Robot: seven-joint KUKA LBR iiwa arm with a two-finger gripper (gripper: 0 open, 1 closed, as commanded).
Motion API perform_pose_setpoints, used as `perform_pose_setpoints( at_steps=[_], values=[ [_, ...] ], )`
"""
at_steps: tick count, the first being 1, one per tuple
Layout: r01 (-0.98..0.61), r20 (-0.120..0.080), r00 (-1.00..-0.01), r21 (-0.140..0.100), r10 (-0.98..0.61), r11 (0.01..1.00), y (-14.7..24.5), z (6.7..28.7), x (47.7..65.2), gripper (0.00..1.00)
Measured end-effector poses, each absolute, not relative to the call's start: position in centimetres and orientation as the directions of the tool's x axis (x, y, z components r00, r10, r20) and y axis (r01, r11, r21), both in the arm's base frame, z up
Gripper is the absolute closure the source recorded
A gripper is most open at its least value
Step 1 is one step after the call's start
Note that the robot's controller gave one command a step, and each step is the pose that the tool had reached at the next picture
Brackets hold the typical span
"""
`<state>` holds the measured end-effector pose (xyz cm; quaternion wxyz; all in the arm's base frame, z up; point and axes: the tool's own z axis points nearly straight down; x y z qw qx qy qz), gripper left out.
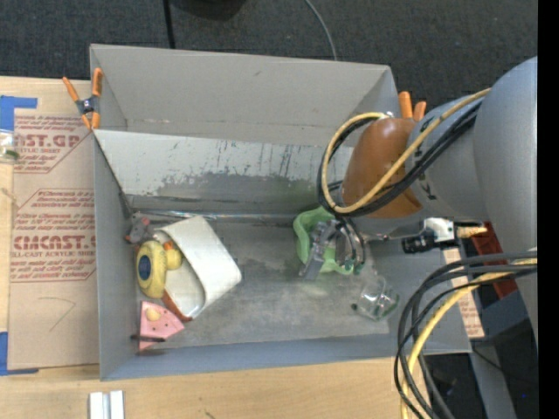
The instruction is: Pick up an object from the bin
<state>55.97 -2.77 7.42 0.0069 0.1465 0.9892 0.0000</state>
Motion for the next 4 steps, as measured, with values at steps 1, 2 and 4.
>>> perform_pose_setpoints(
  at_steps=[1,2,4],
  values=[
    [0.29,-0.015,-0.957,0.002,0.29,0.957,-2.8,7.9,55.9,1.0],
    [0.289,-0.004,-0.957,0.001,0.289,0.957,-2.7,9.7,55.6,1.0],
    [0.289,-0.011,-0.957,0.004,0.289,0.957,-2.7,13.2,55.8,1.0]
  ],
)
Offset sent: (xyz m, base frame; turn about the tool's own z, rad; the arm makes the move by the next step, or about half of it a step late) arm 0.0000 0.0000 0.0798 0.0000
